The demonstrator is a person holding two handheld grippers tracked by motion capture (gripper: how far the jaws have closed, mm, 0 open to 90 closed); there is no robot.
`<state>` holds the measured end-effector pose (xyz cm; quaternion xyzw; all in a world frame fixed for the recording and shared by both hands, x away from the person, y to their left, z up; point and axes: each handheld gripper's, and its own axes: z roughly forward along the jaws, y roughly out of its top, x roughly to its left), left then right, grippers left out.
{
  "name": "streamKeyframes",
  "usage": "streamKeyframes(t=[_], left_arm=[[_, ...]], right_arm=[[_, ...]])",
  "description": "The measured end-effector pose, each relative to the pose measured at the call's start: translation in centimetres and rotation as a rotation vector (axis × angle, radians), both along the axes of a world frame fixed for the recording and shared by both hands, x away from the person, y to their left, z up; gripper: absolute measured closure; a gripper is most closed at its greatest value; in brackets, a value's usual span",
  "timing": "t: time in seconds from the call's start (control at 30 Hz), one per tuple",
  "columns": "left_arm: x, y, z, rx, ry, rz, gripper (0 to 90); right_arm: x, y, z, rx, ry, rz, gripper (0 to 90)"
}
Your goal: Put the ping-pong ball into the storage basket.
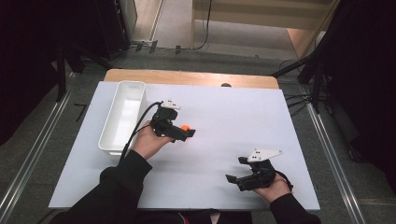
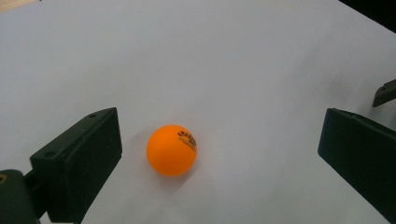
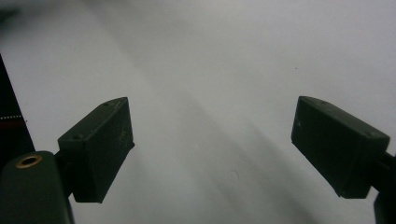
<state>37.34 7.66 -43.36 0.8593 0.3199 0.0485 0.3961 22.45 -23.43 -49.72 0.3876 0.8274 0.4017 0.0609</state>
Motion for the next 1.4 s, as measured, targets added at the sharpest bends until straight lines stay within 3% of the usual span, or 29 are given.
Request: streamKeyframes(t=[0.17, 0.3, 0.47, 0.73, 1.4], left_arm=[[0.4, -0.5, -0.1, 0.011, -0.009, 0.003, 0.1], [1.0, -0.8, -0.3, -0.012, -0.01, 0.013, 0.1], [1.7, -1.5, -0.5, 0.013, -0.018, 0.016, 0.0], [2.3, -1.8, -1.2, 0.01, -0.019, 0.019, 0.1], [2.4, -1.8, -2.3, 0.018, -0.035, 0.02, 0.0]], right_arm=[[0.0, -0.1, 0.0, 0.0, -0.002, -0.002, 11.4], [-0.1, -0.1, 0.0, 0.003, -0.004, -0.002, 11.4], [-0.1, -0.2, 0.1, 0.003, -0.006, -0.008, 11.4], [-0.3, -0.3, 0.1, 0.013, -0.008, -0.008, 11.4], [-0.3, -0.1, 0.1, 0.019, -0.003, -0.001, 11.4]])
